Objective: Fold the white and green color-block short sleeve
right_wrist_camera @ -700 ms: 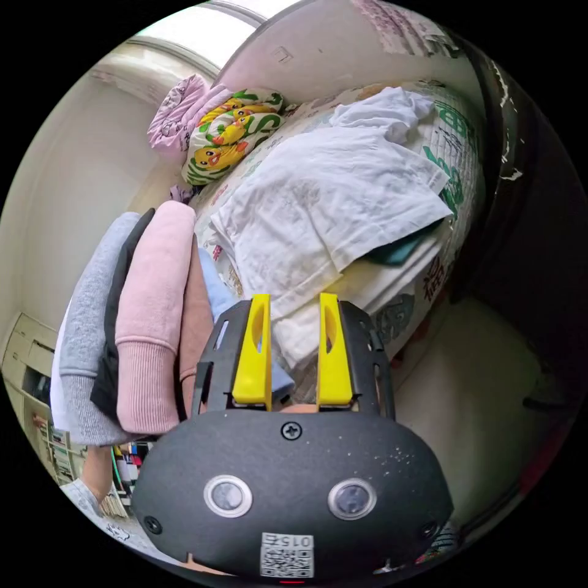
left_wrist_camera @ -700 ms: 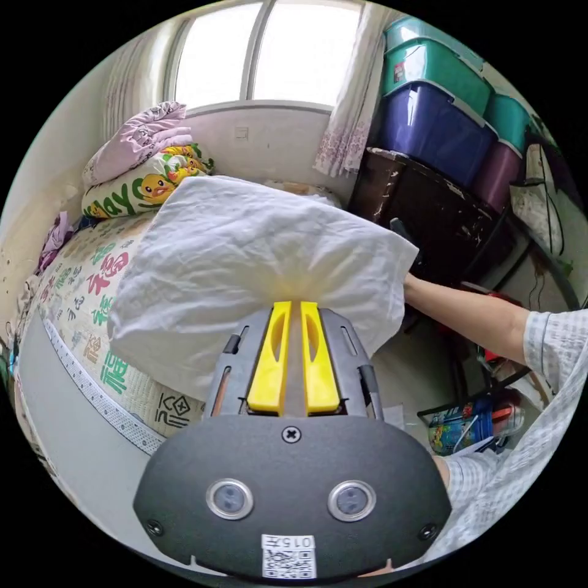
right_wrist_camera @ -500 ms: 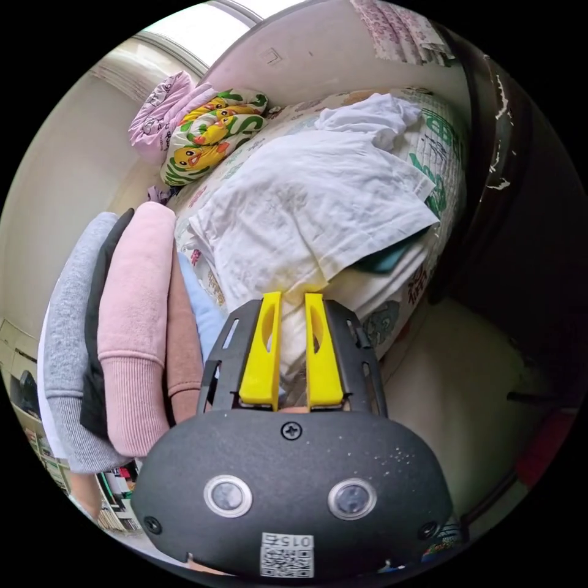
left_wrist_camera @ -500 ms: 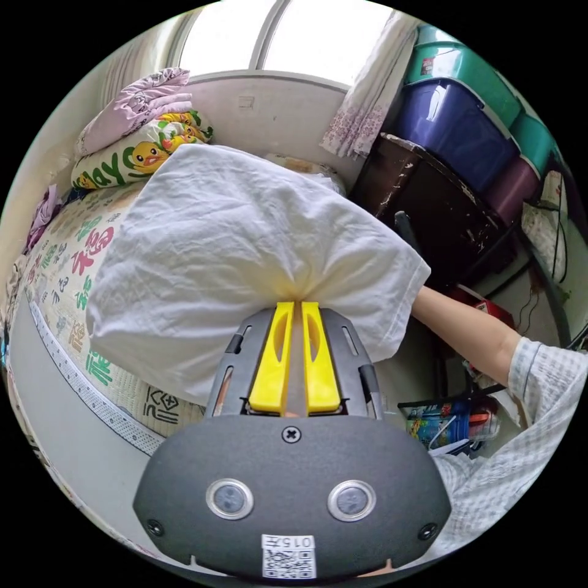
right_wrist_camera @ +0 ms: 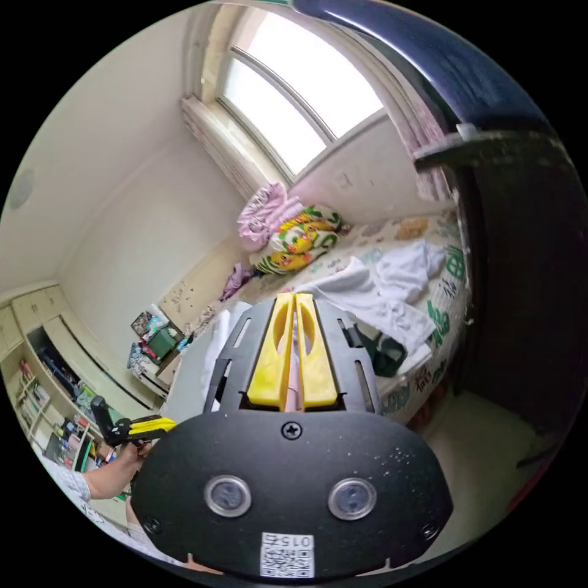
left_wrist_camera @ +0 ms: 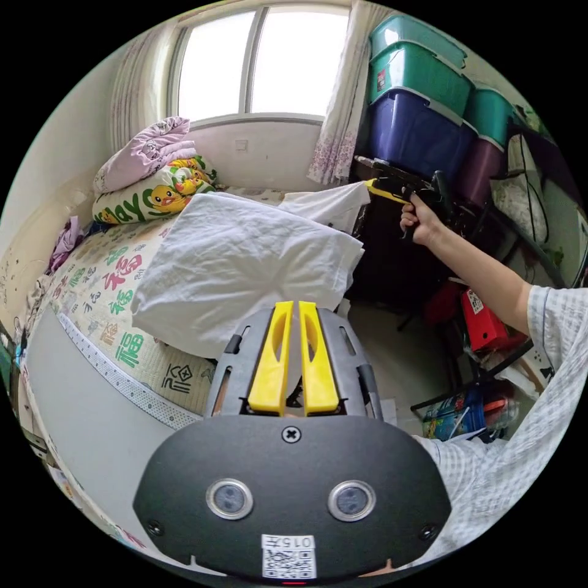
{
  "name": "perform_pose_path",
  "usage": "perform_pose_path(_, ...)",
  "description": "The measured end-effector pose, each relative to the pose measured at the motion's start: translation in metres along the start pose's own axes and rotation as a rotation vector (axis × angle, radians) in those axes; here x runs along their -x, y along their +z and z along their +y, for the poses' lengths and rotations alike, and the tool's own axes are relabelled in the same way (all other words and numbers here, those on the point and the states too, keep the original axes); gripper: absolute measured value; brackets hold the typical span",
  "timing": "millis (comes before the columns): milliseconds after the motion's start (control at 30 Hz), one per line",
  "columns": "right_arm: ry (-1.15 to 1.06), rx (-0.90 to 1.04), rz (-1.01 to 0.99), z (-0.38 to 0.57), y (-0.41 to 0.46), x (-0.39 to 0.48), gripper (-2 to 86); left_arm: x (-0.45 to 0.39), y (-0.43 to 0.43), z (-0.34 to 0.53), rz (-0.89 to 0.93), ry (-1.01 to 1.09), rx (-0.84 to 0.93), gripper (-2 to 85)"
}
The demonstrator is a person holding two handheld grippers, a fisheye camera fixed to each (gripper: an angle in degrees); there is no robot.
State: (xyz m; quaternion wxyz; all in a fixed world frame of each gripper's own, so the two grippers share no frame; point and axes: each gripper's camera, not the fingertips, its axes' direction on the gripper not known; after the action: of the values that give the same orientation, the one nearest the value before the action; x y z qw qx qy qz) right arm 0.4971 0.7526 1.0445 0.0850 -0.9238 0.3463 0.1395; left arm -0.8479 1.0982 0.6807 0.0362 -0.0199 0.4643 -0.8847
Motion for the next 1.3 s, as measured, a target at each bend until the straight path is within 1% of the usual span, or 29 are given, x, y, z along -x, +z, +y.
perform_pose_path(100,-0.098,-0.098,-0.164,-0.005,-0.063,0.067,-0.4,-0.015,-0.032,0.035,0.034,-0.007,-0.060,2.1)
perform_pose_path(133,-0.176,-0.145,-0.229,-0.003,-0.090,0.103,-0.4,-0.020,-0.045,0.047,0.055,-0.013,-0.090,3.2)
perform_pose_path(167,-0.273,-0.195,-0.259,0.000,-0.118,0.143,-0.5,-0.026,-0.058,0.058,0.072,-0.010,-0.121,4.7)
perform_pose_path(200,-0.321,-0.218,-0.265,0.002,-0.133,0.163,-0.5,-0.029,-0.064,0.064,0.078,-0.009,-0.136,5.2)
perform_pose_path(267,-0.453,-0.306,-0.299,0.009,-0.190,0.236,-0.5,-0.042,-0.089,0.090,0.111,-0.012,-0.204,6.7)
perform_pose_path(300,-0.487,-0.326,-0.311,0.011,-0.204,0.253,-0.5,-0.047,-0.094,0.098,0.124,-0.015,-0.222,7.0)
perform_pose_path(367,-0.598,-0.391,-0.335,0.026,-0.252,0.321,-0.5,-0.069,-0.104,0.133,0.208,-0.030,-0.277,8.9)
perform_pose_path(400,-0.622,-0.404,-0.349,0.032,-0.263,0.337,-0.5,-0.076,-0.104,0.144,0.237,-0.039,-0.283,9.8)
perform_pose_path(467,-0.677,-0.482,-0.443,0.054,-0.303,0.392,-0.6,-0.118,-0.091,0.195,0.356,-0.072,-0.316,14.3)
perform_pose_path(533,-0.696,-0.548,-0.441,0.074,-0.330,0.432,-0.6,-0.162,-0.079,0.235,0.365,-0.053,-0.319,18.5)
perform_pose_path(600,-0.703,-0.606,-0.395,0.095,-0.349,0.470,-0.6,-0.204,-0.074,0.275,0.335,-0.033,-0.343,20.5)
perform_pose_path(633,-0.725,-0.616,-0.378,0.109,-0.358,0.495,-0.6,-0.224,-0.074,0.300,0.345,-0.052,-0.376,20.3)
perform_pose_path(700,-0.768,-0.613,-0.382,0.131,-0.369,0.530,-0.6,-0.247,-0.075,0.335,0.465,-0.100,-0.423,18.5)
perform_pose_path(733,-0.803,-0.607,-0.376,0.146,-0.375,0.551,-0.6,-0.261,-0.079,0.357,0.520,-0.102,-0.454,16.1)
perform_pose_path(767,-0.832,-0.598,-0.362,0.160,-0.379,0.571,-0.6,-0.271,-0.088,0.378,0.536,-0.081,-0.481,13.2)
perform_pose_path(800,-0.848,-0.595,-0.355,0.167,-0.381,0.581,-0.6,-0.274,-0.093,0.389,0.534,-0.061,-0.493,10.5)
perform_pose_path(833,-0.884,-0.595,-0.343,0.182,-0.385,0.598,-0.6,-0.275,-0.106,0.410,0.509,-0.008,-0.514,5.2)
perform_pose_path(900,-0.928,-0.611,-0.339,0.202,-0.393,0.617,-0.6,-0.261,-0.126,0.446,0.457,0.001,-0.546,1.7)
perform_pose_path(1000,-0.980,-0.641,-0.407,0.232,-0.407,0.633,-0.5,-0.203,-0.166,0.519,0.410,-0.185,-0.642,0.3)
perform_pose_path(1067,-0.977,-0.603,-0.501,0.247,-0.409,0.637,-0.5,-0.155,-0.206,0.591,0.403,-0.364,-0.792,-0.1)
perform_pose_path(1133,-0.965,-0.570,-0.551,0.258,-0.403,0.634,-0.5,-0.132,-0.237,0.641,0.363,-0.463,-0.894,-0.3)
perform_pose_path(1267,-0.938,-0.520,-0.566,0.284,-0.371,0.619,-0.5,-0.121,-0.314,0.727,0.121,-0.507,-1.018,-0.4)
perform_pose_path(1300,-0.933,-0.513,-0.559,0.286,-0.366,0.616,-0.5,-0.120,-0.323,0.736,0.100,-0.507,-1.028,-0.4)
